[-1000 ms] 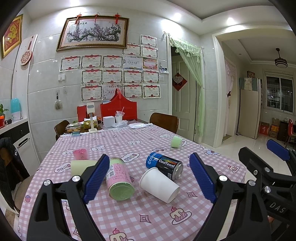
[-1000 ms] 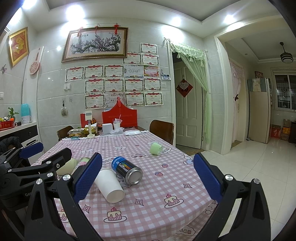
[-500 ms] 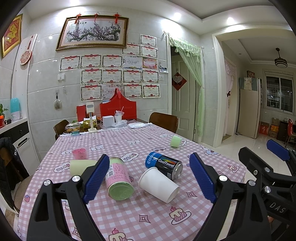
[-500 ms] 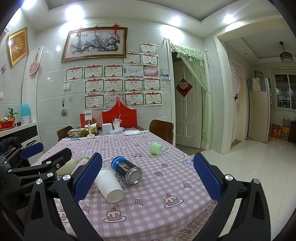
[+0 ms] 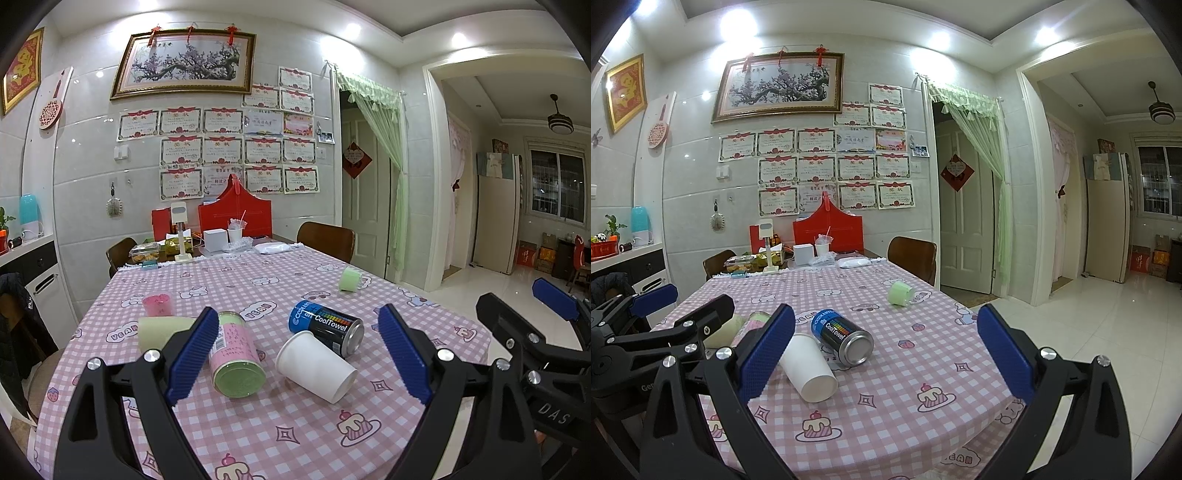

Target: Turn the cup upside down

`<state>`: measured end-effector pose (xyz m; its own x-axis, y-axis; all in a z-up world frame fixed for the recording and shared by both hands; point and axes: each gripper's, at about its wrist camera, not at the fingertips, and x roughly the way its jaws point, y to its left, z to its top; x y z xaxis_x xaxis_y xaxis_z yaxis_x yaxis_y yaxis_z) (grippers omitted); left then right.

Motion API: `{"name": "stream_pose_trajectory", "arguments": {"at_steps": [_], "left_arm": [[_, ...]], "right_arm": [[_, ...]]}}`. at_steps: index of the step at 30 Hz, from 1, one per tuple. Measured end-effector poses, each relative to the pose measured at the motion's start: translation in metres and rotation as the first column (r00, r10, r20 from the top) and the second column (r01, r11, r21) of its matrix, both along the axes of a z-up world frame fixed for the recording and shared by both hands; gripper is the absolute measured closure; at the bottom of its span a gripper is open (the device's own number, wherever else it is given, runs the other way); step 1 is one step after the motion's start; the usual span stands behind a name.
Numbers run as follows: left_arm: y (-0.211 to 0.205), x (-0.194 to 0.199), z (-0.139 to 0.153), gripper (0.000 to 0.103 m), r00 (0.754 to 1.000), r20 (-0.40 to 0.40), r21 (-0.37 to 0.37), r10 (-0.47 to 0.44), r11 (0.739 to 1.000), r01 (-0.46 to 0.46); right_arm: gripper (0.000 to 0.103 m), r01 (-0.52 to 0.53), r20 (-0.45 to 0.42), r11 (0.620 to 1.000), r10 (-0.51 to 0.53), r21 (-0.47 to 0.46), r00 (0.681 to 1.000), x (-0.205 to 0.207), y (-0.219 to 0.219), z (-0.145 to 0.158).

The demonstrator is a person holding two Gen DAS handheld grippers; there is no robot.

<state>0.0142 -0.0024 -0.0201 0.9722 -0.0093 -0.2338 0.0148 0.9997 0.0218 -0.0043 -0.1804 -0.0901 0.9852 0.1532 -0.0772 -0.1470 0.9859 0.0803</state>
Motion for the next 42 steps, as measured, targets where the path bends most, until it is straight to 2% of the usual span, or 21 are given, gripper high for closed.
{"name": "stream_pose_trajectory", "arguments": {"at_steps": [29, 38, 42], "left_arm": [[0.002, 0.005, -0.004, 0.016, 0.999, -0.033, 0.006, -0.001, 1.0, 0.001], [0.01, 0.012, -0.009, 0.016, 0.997, -0.069, 0.02, 0.017, 1.0, -0.016], [0.024, 0.022, -0.016, 0.016, 0.992, -0.121, 0.01, 0.033, 0.999, -0.032]], "right_arm": [[0.008, 0.001, -0.021, 1.0, -0.001, 0.001, 1.0, 0.015, 0.001, -0.023], [0.008, -0.017, -0.058, 1.0, 0.017, -0.003, 0.998, 0.026, 0.003, -0.025], [0.008, -0.025, -0.091, 1.0, 0.025, -0.003, 0.996, 0.035, 0.004, -0.027]]}}
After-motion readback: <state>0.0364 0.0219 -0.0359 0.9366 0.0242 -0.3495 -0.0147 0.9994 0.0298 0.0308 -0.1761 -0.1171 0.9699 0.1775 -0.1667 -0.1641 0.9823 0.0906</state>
